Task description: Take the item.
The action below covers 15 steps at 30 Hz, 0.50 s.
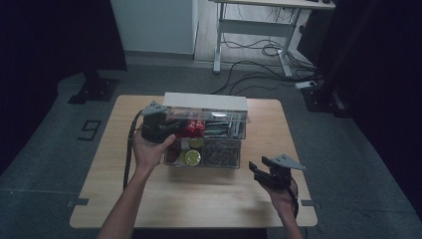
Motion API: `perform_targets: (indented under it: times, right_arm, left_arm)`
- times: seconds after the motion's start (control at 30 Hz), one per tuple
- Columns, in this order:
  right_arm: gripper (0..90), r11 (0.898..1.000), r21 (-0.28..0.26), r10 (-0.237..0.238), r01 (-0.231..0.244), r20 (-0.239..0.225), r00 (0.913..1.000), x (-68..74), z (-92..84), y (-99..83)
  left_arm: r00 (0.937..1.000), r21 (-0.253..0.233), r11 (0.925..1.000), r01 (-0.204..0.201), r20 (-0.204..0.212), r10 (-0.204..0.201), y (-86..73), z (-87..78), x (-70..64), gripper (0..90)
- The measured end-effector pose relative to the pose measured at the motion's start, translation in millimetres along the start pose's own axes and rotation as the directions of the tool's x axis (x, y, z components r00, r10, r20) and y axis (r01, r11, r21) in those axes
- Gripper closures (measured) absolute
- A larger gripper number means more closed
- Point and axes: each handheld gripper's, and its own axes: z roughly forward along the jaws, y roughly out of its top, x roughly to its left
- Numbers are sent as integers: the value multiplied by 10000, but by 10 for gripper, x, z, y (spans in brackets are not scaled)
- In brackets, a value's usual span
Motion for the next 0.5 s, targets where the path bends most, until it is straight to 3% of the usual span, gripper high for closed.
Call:
perform_targets:
  times: [0.2, 0.5]
  right_arm:
    - [437, 9995, -299, -73, 67, -192, 9998, 22, -57, 131]
    - [450, 9996, -191, -226, 216, -535, 9983, 71, -75, 291]
  left_arm:
    - [10000, 27, 10000, 53, 29, -53, 5, -3, 8, 859]
    - [10000, 73, 10000, 67, 22, -67, 14, 13, 2, 860]
